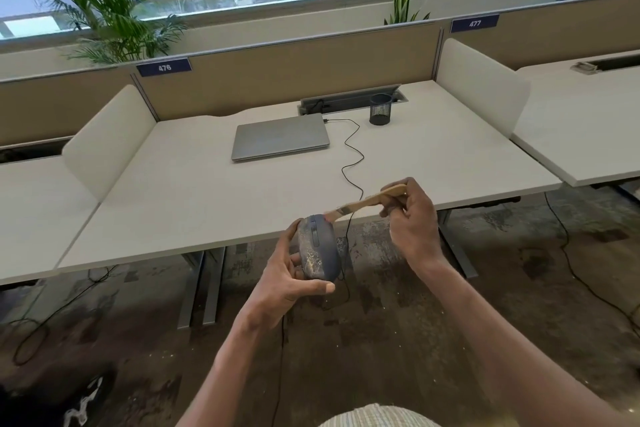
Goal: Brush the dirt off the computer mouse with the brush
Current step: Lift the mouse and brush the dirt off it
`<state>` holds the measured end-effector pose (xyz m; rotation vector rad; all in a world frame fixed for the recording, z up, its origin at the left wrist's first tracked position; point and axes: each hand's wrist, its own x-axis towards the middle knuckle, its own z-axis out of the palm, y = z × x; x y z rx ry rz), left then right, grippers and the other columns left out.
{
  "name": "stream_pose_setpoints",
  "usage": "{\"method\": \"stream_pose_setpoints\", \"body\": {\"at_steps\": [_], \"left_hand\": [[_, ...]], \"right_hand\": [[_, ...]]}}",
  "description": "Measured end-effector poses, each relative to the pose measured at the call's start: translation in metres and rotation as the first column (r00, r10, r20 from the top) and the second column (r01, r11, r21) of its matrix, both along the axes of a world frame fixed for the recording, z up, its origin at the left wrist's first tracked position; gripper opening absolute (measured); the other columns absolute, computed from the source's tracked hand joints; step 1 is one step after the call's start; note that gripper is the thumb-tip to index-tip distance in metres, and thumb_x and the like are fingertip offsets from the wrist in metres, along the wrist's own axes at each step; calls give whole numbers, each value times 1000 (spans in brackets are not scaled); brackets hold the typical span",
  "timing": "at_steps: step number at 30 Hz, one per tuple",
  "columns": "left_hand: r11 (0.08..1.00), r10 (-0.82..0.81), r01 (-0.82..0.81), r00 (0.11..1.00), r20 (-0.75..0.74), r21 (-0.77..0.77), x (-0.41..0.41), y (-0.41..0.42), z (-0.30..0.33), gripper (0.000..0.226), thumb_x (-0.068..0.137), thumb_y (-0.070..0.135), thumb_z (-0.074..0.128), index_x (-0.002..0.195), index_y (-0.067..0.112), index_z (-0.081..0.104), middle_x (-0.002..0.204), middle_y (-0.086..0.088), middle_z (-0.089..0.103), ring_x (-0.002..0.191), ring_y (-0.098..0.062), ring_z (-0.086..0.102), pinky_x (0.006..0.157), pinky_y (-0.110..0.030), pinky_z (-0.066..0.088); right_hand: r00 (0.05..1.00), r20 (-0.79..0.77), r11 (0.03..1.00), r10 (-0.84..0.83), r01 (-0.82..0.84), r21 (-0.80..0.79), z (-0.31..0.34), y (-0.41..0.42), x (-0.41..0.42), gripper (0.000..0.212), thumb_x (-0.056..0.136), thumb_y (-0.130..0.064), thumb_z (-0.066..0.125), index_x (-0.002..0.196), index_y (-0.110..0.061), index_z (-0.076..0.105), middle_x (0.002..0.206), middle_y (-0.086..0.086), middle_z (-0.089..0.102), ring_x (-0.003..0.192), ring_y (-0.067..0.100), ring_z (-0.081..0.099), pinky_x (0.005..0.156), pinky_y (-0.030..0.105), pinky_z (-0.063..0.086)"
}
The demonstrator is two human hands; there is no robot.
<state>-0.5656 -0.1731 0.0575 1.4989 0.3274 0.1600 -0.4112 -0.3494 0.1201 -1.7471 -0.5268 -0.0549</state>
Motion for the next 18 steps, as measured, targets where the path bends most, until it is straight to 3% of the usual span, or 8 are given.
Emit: {"method": "stream_pose_setpoints", "body": {"at_steps": [2, 7, 11, 15, 18], "left_hand": [[1000, -22, 22, 1000, -3, -4, -3, -1, 0, 124, 56, 4, 95, 152, 46, 28, 134, -22, 64, 109, -42, 73, 91, -51, 62], [1000, 9, -9, 1000, -27, 0, -3, -2, -2, 129, 54, 8, 96, 155, 42, 24, 131, -21, 66, 107, -39, 75, 88, -46, 63], [997, 67, -65, 997, -39, 36, -1, 0, -6, 129, 54, 8, 97, 153, 44, 24, 133, -21, 65, 108, -35, 75, 92, -47, 62], [995, 69, -64, 996, -51, 80, 6, -1, -5, 137, 47, 20, 101, 156, 43, 22, 135, -20, 63, 111, -34, 74, 96, -51, 60], [990, 109, -105, 993, -46, 92, 10, 1, -6, 137, 46, 26, 104, 155, 48, 24, 138, -18, 61, 116, -34, 72, 99, -58, 57]], "right_hand": [[999, 37, 999, -30, 30, -14, 0, 4, 1, 18, 95, 1, 59, 100, -16, 58, 86, -2, 68, 81, 22, 67, 70, 37, 58], [960, 256, 988, 115, -83, -130, 6, -6, -13, 21, 90, 11, 59, 103, -5, 59, 86, -6, 66, 81, -5, 64, 65, 8, 49], [901, 370, 954, 227, -129, -271, 22, -17, -19, 25, 89, 12, 59, 102, -9, 59, 93, -1, 68, 87, 11, 66, 73, 16, 55], [846, 480, 943, 234, -76, -324, 31, -8, -23, 23, 91, 3, 62, 104, -14, 57, 93, -1, 68, 87, 14, 64, 72, 31, 57], [822, 503, 920, 267, -63, -386, 32, -7, -33, 22, 90, 2, 63, 104, -14, 59, 87, -3, 64, 78, 11, 57, 64, 17, 49]]}}
